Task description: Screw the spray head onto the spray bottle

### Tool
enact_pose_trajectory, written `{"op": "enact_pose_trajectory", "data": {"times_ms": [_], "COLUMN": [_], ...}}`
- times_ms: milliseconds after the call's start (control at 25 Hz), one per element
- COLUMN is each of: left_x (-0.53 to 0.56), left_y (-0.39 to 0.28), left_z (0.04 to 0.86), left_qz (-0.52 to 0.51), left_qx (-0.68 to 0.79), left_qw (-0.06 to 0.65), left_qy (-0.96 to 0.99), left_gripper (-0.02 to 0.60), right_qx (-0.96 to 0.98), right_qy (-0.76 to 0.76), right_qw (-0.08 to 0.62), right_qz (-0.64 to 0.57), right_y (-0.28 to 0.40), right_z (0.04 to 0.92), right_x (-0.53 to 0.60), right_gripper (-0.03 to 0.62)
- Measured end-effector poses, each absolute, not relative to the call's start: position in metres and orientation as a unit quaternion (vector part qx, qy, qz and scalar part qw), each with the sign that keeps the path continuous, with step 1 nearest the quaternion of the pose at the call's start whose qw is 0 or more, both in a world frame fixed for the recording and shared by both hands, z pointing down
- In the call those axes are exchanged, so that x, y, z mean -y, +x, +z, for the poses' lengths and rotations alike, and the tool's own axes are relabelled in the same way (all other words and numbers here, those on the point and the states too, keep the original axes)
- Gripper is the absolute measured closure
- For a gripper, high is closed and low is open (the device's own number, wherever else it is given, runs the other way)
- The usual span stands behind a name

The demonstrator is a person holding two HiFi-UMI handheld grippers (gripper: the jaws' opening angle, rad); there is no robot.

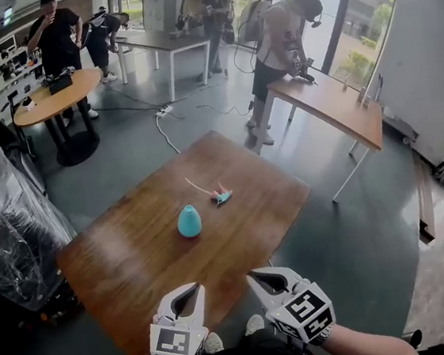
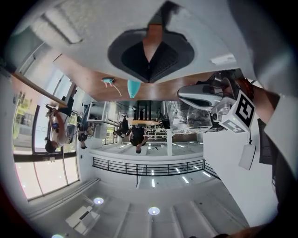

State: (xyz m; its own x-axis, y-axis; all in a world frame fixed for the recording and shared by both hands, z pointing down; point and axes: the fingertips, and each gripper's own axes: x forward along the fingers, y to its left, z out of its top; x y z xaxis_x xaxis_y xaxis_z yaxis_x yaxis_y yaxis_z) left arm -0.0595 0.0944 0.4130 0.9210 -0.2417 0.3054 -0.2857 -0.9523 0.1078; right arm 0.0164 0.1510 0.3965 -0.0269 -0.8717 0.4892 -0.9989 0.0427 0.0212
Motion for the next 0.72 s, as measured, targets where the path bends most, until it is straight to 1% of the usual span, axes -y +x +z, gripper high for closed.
{"op": "enact_pose_trajectory", "data": {"times_ms": [160,280,520,720], "left_x": [-0.088,-0.081,-0.052,-0.029], "left_y": [-0.045,-0.022,0.042,0.105], "left_z": [0.432,0.442,0.471,0.492], "left_qz": [0.169,0.186,0.218,0.247], "left_qx": [0.147,0.161,0.223,0.255], "left_qw": [0.059,0.058,0.085,0.099], "left_qy": [0.973,0.968,0.946,0.930], "left_gripper": [0.561,0.557,0.537,0.534], "right_qx": [0.721,0.738,0.774,0.801], "right_qy": [0.643,0.619,0.559,0.505], "right_qw": [0.194,0.197,0.211,0.228], "right_qz": [0.172,0.184,0.208,0.226], "right_y": [0.040,0.066,0.131,0.176], "right_z": [0.415,0.432,0.464,0.481], "right_x": [-0.117,-0.097,-0.056,-0.030], "right_gripper": [0.602,0.602,0.602,0.602]}}
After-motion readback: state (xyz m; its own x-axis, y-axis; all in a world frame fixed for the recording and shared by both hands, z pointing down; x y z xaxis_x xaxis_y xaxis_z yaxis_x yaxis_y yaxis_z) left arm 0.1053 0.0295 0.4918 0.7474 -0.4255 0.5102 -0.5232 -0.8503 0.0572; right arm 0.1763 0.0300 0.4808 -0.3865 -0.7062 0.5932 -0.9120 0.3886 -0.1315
